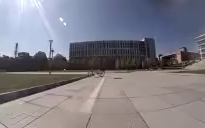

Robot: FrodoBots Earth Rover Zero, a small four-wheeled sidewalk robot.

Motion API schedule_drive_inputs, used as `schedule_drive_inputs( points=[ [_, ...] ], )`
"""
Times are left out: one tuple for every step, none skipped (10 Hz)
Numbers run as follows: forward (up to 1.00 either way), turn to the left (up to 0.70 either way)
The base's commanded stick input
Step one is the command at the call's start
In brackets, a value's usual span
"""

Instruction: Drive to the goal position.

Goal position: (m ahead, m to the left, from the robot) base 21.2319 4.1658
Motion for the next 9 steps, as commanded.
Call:
schedule_drive_inputs(
  points=[
    [0.06,0.0],
    [0.06,0.0],
    [0.06,0.0],
    [0.06,0.0],
    [0.06,0.0],
    [0.06,0.0],
    [0.06,0.0],
    [0.06,0.0],
    [0.06,0.0]
  ],
)
